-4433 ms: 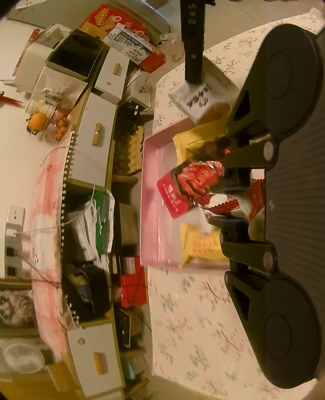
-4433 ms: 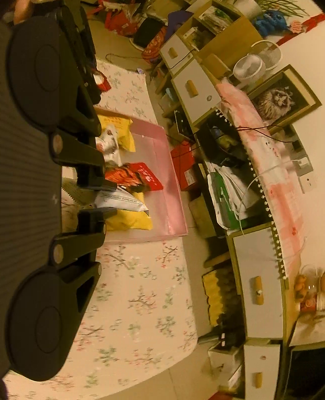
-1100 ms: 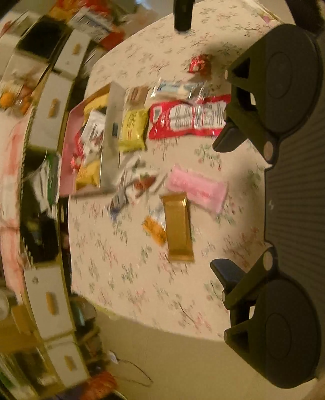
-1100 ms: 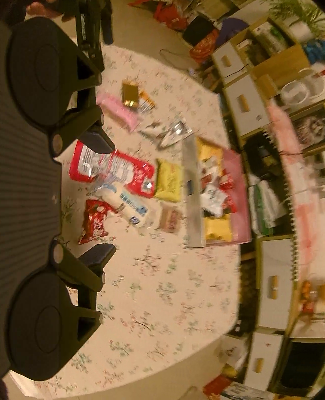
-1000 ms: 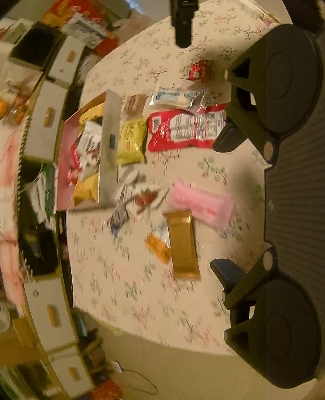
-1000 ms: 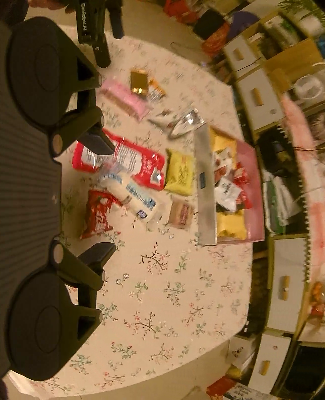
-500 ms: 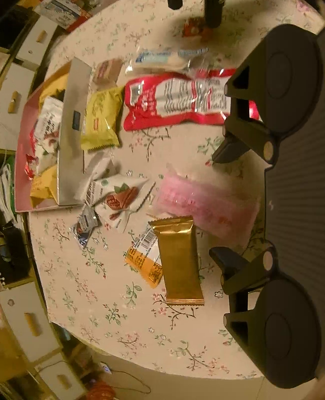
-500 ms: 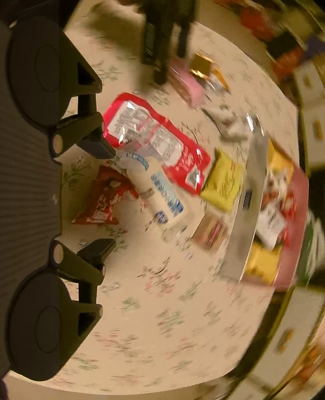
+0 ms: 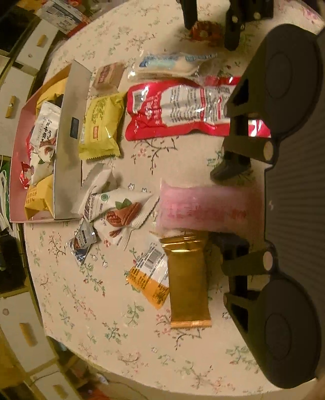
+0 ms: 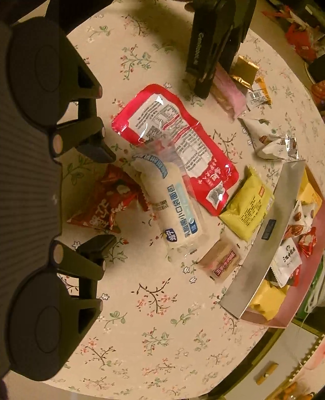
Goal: Organize snacks
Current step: 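Grasp the pink packet with the left gripper while right grasps red candy packet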
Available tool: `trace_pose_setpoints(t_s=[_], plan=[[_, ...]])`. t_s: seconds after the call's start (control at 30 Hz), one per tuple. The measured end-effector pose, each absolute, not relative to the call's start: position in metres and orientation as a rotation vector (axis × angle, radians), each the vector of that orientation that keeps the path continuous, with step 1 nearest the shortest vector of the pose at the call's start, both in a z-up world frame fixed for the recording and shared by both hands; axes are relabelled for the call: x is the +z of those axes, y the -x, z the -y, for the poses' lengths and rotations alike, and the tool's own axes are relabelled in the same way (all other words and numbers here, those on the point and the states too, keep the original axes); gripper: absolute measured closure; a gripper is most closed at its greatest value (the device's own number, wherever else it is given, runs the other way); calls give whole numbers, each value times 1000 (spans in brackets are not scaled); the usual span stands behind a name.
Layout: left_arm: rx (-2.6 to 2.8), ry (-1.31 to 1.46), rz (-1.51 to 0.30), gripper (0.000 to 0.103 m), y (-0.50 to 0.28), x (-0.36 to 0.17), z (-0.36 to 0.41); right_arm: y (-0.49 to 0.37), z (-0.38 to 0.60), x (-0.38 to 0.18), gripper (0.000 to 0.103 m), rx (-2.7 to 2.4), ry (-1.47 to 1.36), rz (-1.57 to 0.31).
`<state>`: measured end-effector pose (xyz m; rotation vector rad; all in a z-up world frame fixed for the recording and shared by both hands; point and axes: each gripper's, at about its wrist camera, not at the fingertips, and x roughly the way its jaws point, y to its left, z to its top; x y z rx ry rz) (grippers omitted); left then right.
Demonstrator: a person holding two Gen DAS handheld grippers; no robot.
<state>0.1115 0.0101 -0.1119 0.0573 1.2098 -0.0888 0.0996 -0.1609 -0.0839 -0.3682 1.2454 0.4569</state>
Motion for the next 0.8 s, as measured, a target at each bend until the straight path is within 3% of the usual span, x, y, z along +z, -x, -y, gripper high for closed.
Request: trace_pose_setpoints(t_s=[0.1, 0.67, 0.8], plan=[[-98, -39, -1205, 65, -109, -111, -10, -102, 164, -86, 50, 448, 344, -1254], [-116, -84, -1180, 66, -100, -106, 0, -103, 167, -86, 53, 416, 284, -1248], [-126, -103, -1165, 66, -97, -103, 3, -104, 168, -82, 64, 417, 262, -1242]])
